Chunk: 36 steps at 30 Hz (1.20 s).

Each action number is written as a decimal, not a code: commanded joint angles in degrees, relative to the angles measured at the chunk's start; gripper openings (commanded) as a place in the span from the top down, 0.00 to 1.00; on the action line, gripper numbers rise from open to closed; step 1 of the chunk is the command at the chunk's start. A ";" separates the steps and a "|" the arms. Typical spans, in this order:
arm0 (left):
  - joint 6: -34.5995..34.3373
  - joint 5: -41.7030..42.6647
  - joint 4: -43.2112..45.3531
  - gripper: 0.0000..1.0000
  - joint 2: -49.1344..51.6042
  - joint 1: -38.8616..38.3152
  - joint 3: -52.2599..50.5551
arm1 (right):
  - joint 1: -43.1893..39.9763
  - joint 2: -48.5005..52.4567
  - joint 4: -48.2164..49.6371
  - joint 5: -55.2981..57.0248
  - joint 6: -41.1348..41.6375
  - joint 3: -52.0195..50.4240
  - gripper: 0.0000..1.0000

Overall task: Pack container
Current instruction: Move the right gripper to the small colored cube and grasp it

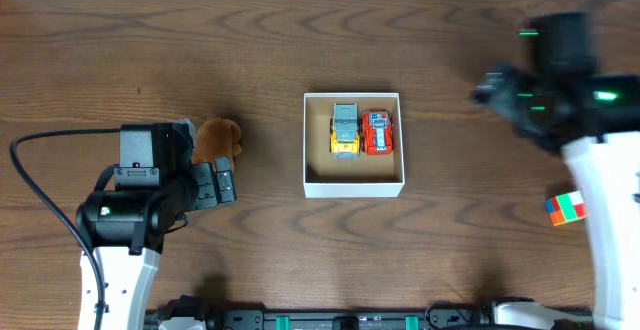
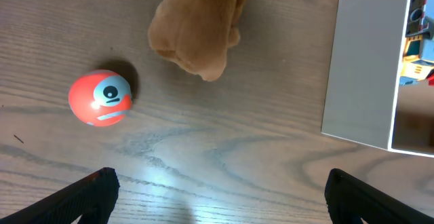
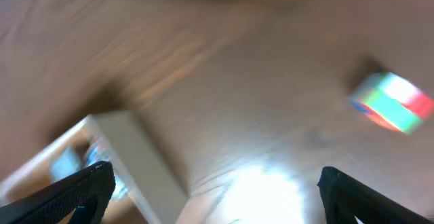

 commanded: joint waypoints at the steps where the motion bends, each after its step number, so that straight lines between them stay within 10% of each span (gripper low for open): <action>1: -0.11 0.59 -0.11 0.02 0.11 -0.04 0.09 | -8.44 0.94 -1.31 0.57 4.48 -1.01 0.01; 13: -0.11 0.59 -0.11 0.02 0.11 -0.04 0.09 | -31.54 3.34 7.48 -0.15 2.73 -19.06 0.01; 36: -0.11 0.59 -0.13 0.02 0.11 -0.04 0.09 | -34.18 18.38 24.83 -0.94 -2.47 -32.39 0.04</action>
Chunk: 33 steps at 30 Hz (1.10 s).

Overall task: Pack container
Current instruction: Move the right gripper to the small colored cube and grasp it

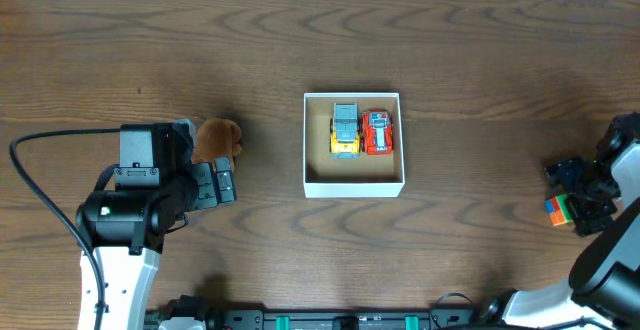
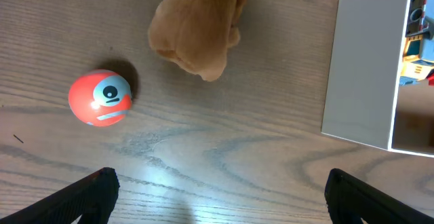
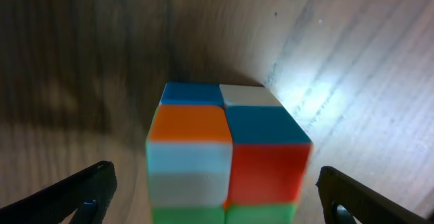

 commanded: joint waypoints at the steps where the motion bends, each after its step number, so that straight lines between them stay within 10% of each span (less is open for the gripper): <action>1: -0.11 0.59 -0.15 0.02 0.11 -0.04 0.09 | -0.57 1.70 0.28 0.11 -0.83 -0.31 0.05; 18: -0.11 0.59 -0.15 0.02 0.11 -0.04 0.09 | -0.57 2.12 0.13 0.09 -3.54 -0.31 0.53; 33: -0.11 0.59 -0.13 0.02 0.11 -0.04 0.09 | 7.82 -5.20 -1.27 -4.28 -14.27 0.63 0.67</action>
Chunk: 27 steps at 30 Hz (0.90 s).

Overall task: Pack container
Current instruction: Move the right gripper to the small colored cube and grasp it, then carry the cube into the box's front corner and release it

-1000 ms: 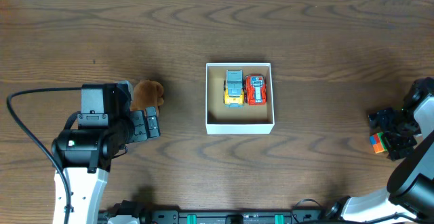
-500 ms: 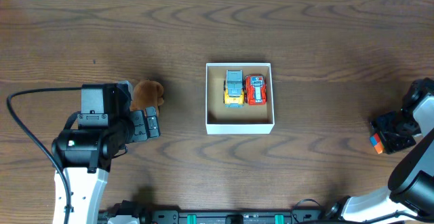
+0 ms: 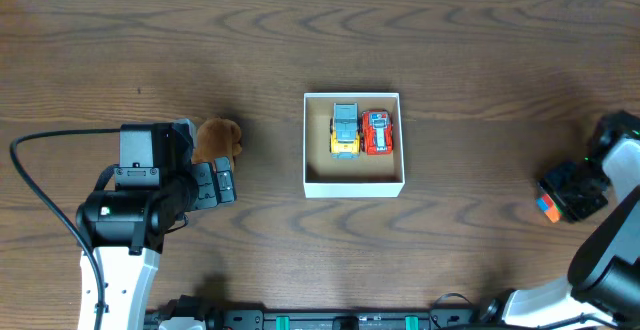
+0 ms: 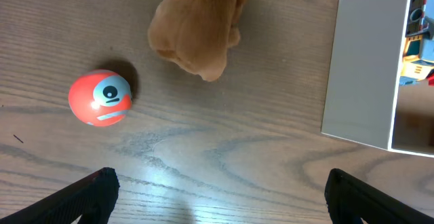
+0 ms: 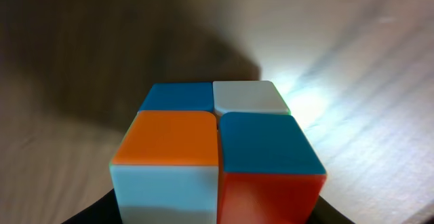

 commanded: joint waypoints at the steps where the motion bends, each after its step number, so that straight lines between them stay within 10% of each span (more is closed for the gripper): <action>1: -0.11 0.59 -0.15 0.02 0.11 -0.04 0.09 | 6.05 -6.91 -0.11 -2.05 -4.00 1.03 0.67; 13: -0.11 0.59 -0.15 0.02 0.11 -0.04 0.09 | 39.32 -27.56 -0.85 -5.66 -6.78 10.01 0.84; 27: -0.13 0.59 -0.15 0.02 0.11 -0.04 0.09 | 60.15 -18.97 0.61 -4.35 -1.31 11.61 0.87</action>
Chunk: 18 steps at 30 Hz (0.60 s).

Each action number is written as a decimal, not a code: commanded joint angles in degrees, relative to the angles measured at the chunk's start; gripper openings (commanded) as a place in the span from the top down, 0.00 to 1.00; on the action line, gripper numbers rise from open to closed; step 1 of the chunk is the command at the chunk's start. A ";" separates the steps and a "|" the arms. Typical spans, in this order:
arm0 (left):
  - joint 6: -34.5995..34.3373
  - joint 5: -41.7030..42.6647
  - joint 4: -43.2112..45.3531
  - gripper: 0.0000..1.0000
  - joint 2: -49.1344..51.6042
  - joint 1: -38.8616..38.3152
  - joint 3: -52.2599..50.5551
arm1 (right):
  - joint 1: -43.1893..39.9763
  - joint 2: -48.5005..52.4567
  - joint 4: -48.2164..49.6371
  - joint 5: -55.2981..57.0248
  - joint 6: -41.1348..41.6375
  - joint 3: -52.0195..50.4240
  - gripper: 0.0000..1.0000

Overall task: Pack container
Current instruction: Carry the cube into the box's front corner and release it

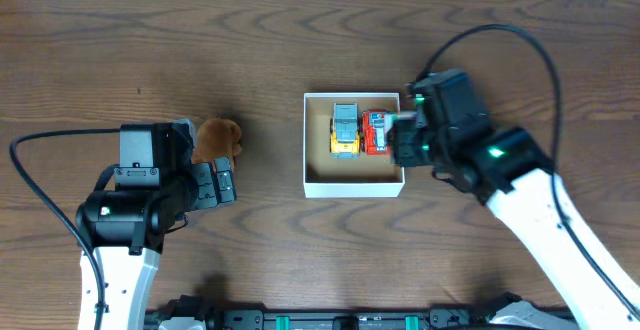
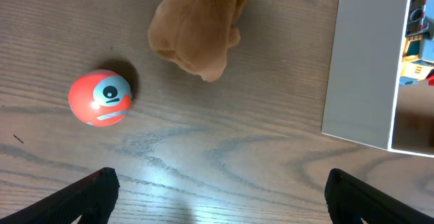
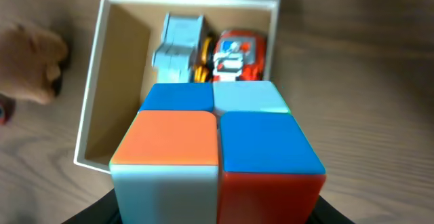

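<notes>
My right gripper (image 1: 408, 142) is shut on a multicoloured puzzle cube (image 3: 217, 146), which fills the right wrist view. It hangs at the right edge of the white box (image 1: 353, 188), whose rim (image 3: 88, 125) shows beneath the cube. Inside the box lie a grey-and-yellow toy car (image 1: 345, 130) and a red toy car (image 1: 375, 132). The overhead view hides the cube under the gripper. On the left, my left gripper (image 2: 218, 187) stands open above the bare table, near a brown plush toy (image 2: 196, 27) and an orange ball with a face (image 2: 100, 97).
The box's white outer wall (image 2: 363, 68) stands to the right of the left gripper. The brown plush (image 1: 218, 138) lies left of the box, partly under the left arm. Dark wood table (image 1: 500, 50) stretches all round.
My right gripper, with the cube in it, was at the table's far right edge and now hangs at the right rim of the box. The left arm has not moved.
At first my right arm was raised at the right with open fingers and the cube lay on the table. Then the open fingers stood round the cube. Then they were shut on it, and now it is at the box.
</notes>
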 commanded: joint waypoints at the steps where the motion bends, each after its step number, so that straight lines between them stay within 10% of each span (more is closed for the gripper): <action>1: -0.13 0.61 -0.13 0.02 0.11 -0.04 0.09 | 2.14 3.74 -0.33 0.72 4.70 0.68 0.87; 18: -0.13 0.59 -0.13 0.02 0.11 -0.04 0.09 | 5.18 14.27 -3.61 -0.15 10.62 0.61 0.86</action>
